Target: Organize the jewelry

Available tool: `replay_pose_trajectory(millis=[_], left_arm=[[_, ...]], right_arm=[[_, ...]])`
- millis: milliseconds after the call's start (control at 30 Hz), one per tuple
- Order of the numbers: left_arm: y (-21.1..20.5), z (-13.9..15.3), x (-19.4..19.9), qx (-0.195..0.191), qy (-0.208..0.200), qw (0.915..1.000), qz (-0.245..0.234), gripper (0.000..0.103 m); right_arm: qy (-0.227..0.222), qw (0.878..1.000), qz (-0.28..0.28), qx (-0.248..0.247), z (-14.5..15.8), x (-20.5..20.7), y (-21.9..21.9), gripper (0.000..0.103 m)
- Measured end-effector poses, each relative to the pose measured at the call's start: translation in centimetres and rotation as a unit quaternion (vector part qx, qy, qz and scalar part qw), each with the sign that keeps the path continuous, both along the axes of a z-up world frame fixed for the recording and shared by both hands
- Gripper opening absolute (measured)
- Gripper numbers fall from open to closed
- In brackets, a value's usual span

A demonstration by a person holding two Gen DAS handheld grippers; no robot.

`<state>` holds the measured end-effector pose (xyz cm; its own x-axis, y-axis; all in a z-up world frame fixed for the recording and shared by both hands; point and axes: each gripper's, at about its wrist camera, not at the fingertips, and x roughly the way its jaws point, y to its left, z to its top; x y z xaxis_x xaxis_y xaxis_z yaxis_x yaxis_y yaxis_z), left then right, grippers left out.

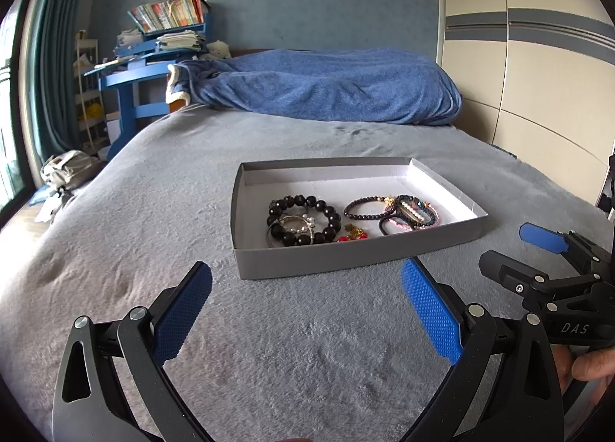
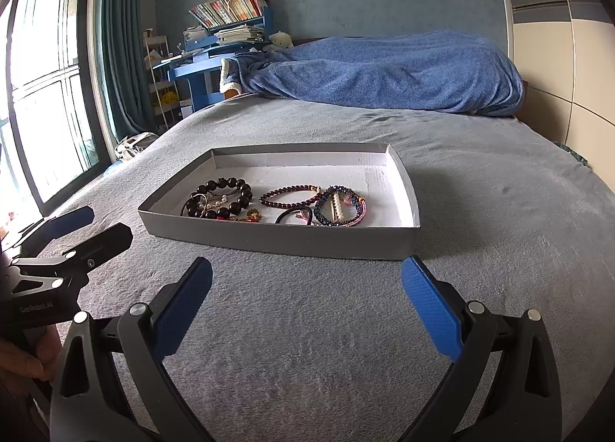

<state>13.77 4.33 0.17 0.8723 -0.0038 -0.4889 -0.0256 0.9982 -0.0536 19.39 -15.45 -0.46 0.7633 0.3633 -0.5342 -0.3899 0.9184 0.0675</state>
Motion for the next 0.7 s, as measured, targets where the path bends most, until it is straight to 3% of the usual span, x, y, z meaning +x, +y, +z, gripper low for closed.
replay_pose_trajectory(millis=[700], left_arm=[[0.03,-0.05,0.11,0.002,-0.001,1.0000,-0.001,0.098]], right_arm=[[0.001,1.000,0.000,0.001,0.02,0.00,0.00,0.097]])
